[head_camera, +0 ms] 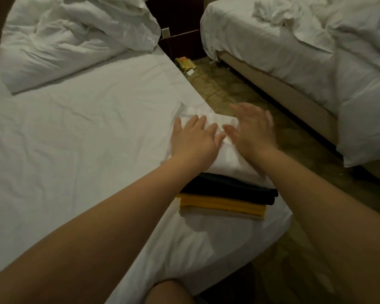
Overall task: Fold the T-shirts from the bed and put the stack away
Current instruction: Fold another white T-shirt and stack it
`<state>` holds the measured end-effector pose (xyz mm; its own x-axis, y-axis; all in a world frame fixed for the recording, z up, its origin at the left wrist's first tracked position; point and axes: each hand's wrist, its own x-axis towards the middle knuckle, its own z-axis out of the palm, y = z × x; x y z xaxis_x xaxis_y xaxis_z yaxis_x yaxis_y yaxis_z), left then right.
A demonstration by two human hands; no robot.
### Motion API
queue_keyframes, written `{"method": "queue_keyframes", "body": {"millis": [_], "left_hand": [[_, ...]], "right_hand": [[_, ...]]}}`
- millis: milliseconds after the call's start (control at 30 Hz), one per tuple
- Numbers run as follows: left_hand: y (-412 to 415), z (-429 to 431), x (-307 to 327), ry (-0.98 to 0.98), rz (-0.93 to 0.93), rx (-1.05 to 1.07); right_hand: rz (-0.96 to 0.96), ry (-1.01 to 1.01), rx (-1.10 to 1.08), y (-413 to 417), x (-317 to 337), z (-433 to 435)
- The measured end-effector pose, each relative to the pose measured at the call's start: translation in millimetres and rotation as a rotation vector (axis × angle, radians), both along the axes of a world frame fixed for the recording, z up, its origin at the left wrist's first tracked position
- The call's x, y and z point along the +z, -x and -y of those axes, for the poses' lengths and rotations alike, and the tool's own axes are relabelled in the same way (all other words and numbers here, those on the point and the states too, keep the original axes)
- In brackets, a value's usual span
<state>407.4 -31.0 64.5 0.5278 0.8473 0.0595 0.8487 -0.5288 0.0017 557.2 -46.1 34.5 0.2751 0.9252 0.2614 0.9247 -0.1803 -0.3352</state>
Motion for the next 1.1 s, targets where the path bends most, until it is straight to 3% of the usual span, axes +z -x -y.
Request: {"method": "queue_keyframes", "body": {"millis": [167, 400, 700, 1100], "left_hand": [[10.3, -24.4, -24.8, 0.141, 0.093, 0.038], [16.7, -35.7, -35.4, 0.255, 0.164, 0.051], [33.9, -32.0, -27.8, 0.433, 0.123, 0.038], [35.6, -38.3, -41.7, 0.38, 0.12, 0.143]], "right_hand": [[-0.175, 0.07, 0.009, 15.5, -37.1, -20.5], [-0.12, 0.299, -0.013, 16.0, -52.5, -34.6], [-0.07, 0.522, -0.059, 39.6, -35.8, -20.5], [-0.022, 0.548, 0.039, 35.8, -45.0, -35.0]]}}
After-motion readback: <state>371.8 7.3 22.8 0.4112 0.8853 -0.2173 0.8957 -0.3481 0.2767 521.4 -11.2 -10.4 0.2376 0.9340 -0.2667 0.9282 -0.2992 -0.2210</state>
